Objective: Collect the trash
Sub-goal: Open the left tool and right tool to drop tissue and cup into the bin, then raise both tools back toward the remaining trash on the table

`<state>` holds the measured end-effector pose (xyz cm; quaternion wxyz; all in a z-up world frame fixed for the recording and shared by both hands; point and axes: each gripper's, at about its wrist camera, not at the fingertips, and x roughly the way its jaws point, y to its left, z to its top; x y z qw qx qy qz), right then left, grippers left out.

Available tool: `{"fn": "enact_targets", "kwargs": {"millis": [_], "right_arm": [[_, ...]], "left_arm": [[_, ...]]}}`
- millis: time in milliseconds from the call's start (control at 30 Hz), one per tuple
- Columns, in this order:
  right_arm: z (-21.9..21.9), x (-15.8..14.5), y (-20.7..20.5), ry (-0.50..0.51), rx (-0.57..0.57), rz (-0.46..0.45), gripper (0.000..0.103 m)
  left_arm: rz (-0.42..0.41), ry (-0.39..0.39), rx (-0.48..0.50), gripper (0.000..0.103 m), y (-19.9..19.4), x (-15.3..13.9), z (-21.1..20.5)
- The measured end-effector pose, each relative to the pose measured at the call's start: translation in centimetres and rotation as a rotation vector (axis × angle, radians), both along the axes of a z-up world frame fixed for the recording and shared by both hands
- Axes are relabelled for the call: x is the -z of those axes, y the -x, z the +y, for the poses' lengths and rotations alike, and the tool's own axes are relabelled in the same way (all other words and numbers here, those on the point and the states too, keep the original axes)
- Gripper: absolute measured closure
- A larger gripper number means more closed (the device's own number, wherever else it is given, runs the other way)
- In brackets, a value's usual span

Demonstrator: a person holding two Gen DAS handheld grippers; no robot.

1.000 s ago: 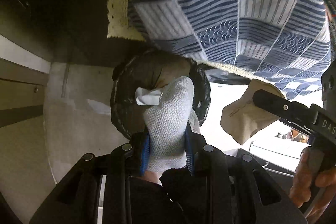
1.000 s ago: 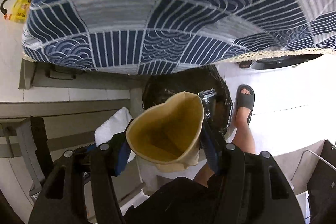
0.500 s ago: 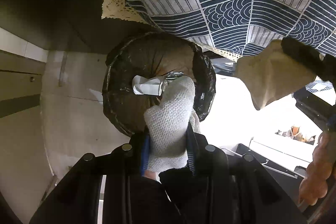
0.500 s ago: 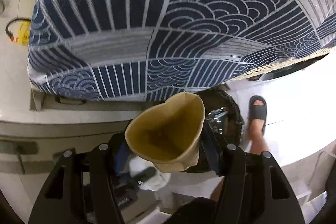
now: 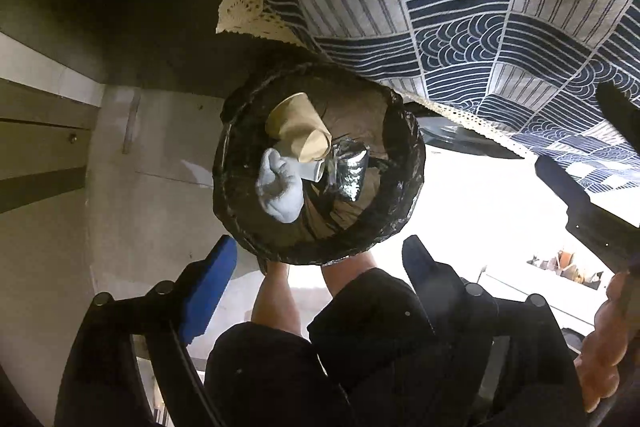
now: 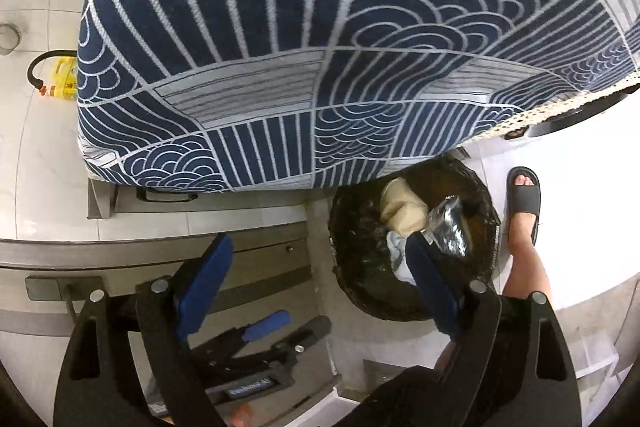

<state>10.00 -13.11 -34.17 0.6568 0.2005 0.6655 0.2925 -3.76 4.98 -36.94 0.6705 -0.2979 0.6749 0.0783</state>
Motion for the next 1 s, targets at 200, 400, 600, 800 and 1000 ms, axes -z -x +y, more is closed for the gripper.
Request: {"fn": "enact_targets", "kwargs": {"millis": [200,400,600,800,1000], "right_arm": [[-1.5,-1.4,0.8,0.018,0.015,-0.027,0.005],[-3.1,-3.7,1.6,0.049,-0.006,-0.084,0.005],[-4.5,-7.0,2.4,0.072,-0.034,-0.179,0.005],[-5.5,-11.0,3.2,0.061,-0.03,-0.303,0.005],[-6.6,-14.4,3.7,0.049,-0.013,-0.412,0.005]], "left_arm": [[-0.027,-0.011,0.033,0.021,-0.3,-1.5,-0.3],[-0.059,-0.039,0.06,0.021,-0.6,-3.8,-0.5],[-0.148,-0.073,0.079,0.021,-0.4,-7.7,-0.7],[-0.232,-0.09,0.078,0.021,-0.4,-11.5,-0.4],[-0.333,-0.11,0.114,0.021,-1.2,-15.5,-1.0]]}}
